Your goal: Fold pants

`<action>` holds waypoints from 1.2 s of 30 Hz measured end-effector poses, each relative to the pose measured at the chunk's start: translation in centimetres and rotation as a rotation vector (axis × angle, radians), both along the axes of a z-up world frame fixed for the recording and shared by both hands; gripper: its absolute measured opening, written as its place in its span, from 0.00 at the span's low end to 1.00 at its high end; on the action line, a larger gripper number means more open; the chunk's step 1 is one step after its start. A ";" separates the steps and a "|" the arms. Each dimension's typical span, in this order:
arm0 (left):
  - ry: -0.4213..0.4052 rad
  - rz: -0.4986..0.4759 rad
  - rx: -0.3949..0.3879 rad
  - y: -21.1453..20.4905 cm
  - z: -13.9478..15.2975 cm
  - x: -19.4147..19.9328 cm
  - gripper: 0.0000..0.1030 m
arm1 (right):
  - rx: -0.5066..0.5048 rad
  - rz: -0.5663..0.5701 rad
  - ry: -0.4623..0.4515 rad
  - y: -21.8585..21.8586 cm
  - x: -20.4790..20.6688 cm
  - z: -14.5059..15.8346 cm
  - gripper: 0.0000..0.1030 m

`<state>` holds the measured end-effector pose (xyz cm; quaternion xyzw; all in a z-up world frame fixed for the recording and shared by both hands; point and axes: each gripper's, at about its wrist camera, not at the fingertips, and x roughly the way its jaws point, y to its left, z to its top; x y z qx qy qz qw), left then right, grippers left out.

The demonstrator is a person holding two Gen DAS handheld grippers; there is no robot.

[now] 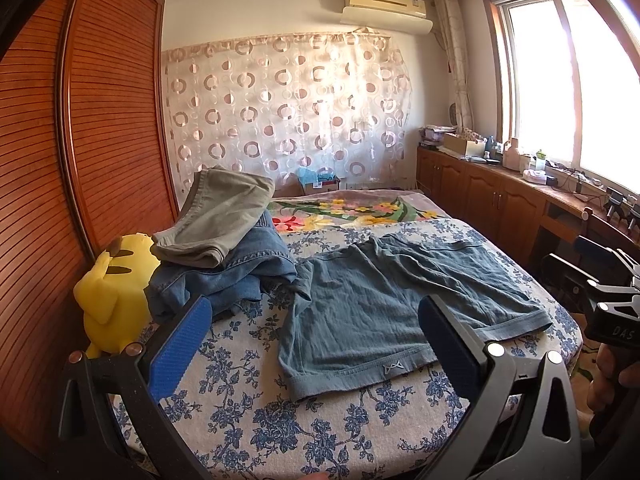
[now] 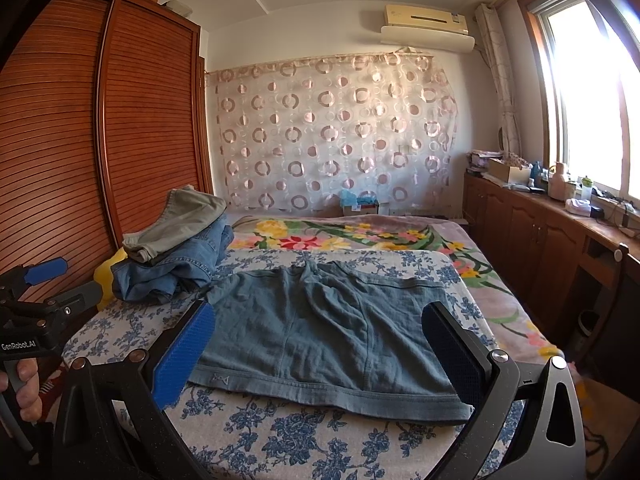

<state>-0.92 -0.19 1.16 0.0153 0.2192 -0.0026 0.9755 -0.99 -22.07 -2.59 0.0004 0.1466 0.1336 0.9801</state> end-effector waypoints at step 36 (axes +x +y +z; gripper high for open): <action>0.117 -0.044 -0.035 2.4 -4.1 3.3 1.00 | -0.026 -0.043 0.062 -1.8 1.5 -1.6 1.00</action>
